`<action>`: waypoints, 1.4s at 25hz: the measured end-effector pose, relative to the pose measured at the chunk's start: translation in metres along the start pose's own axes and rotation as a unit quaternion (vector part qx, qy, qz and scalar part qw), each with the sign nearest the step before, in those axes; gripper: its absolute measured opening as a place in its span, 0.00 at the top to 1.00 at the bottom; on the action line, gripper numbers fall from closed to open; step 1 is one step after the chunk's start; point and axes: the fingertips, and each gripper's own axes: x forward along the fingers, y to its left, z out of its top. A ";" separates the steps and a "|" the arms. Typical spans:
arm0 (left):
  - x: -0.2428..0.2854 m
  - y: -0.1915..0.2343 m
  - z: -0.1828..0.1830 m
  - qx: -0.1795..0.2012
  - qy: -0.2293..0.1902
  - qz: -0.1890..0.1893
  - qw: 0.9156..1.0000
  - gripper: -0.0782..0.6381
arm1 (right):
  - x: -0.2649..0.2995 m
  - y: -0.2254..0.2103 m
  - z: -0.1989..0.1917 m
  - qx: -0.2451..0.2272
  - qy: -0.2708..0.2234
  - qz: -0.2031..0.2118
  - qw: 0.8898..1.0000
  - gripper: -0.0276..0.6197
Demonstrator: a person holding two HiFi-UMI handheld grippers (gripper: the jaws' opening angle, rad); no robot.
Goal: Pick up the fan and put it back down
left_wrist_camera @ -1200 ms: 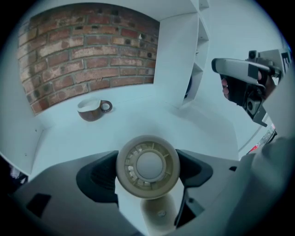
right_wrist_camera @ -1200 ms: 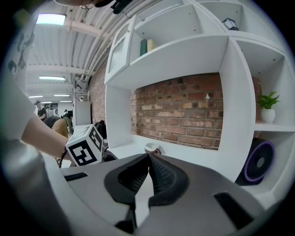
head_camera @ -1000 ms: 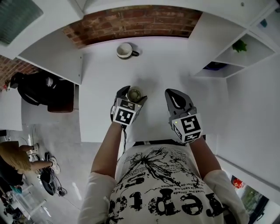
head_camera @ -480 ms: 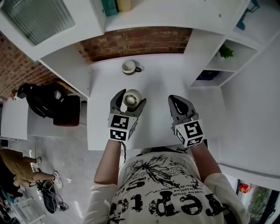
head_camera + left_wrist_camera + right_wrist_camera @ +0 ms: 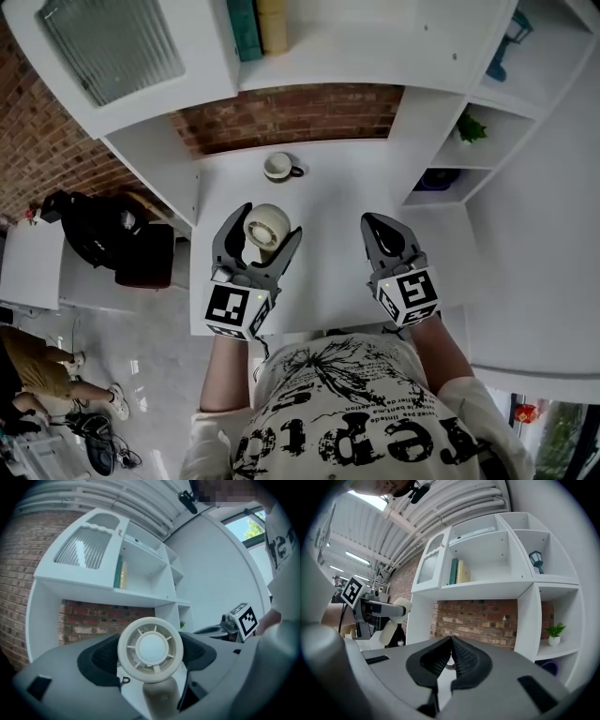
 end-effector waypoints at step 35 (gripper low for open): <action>0.086 0.022 -0.200 -0.057 0.223 0.019 0.973 0.35 | 0.056 -0.015 -0.081 0.046 0.074 0.037 0.996 0.94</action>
